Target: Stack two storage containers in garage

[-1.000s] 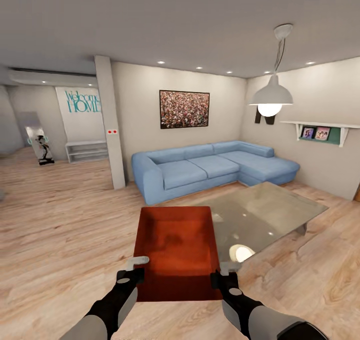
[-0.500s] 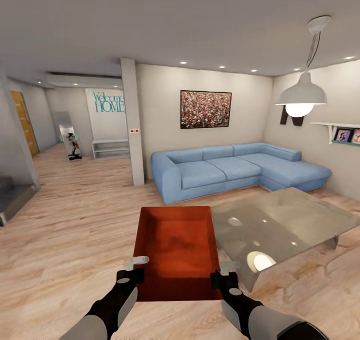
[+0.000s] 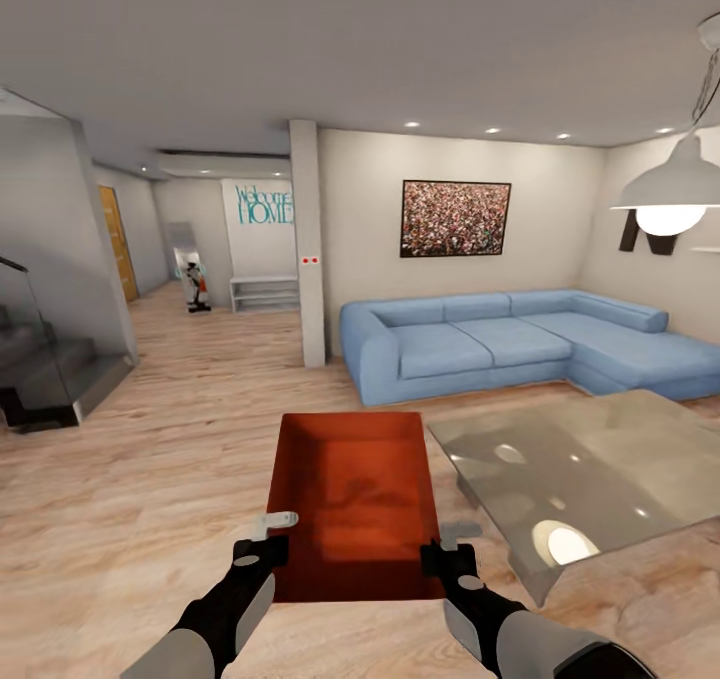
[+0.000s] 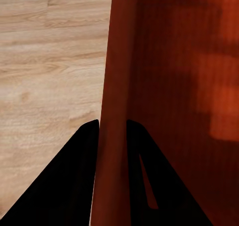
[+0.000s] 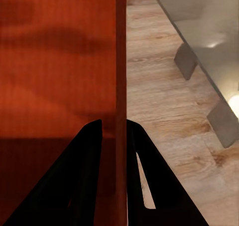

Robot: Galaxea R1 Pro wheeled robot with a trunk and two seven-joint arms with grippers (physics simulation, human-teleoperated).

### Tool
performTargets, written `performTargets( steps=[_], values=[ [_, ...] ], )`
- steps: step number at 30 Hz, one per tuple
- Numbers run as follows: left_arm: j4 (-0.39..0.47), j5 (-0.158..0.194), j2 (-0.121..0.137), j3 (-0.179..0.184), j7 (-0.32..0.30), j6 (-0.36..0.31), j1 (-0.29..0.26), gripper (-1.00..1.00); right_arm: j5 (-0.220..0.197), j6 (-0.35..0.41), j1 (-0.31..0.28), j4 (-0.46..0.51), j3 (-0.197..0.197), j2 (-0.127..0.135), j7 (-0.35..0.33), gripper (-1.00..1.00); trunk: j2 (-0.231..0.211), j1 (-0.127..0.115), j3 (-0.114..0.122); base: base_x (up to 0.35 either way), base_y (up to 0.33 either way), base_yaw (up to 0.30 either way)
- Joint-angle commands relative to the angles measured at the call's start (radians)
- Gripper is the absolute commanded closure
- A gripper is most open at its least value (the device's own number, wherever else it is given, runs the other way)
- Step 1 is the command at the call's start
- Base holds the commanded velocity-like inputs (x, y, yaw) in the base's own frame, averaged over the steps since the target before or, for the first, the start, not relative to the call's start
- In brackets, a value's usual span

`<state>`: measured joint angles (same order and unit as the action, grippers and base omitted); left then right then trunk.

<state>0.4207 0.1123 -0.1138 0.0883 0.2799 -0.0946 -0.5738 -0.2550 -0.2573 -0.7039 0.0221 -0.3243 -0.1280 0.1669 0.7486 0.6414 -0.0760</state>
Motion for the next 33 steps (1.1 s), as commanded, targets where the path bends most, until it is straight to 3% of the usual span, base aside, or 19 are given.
performTargets(
  steps=[1,18,33],
  values=[
    [0.004,0.000,0.034,-0.018,0.015,-0.007,-0.001,1.00,-0.001,-0.002,0.000,0.000,0.011,0.000,0.003,1.00,0.001,0.000,-0.002,0.000,0.000,0.268],
    [0.005,0.000,0.034,-0.018,0.015,-0.007,-0.001,1.00,-0.001,-0.001,0.000,0.000,0.011,0.000,0.003,1.00,0.001,0.000,-0.002,0.000,0.000,0.265],
    [0.003,0.000,0.035,-0.019,0.015,-0.008,-0.001,1.00,-0.001,0.000,0.000,0.001,0.011,0.001,-0.006,1.00,0.001,0.000,-0.002,0.000,0.000,0.020]
  ],
)
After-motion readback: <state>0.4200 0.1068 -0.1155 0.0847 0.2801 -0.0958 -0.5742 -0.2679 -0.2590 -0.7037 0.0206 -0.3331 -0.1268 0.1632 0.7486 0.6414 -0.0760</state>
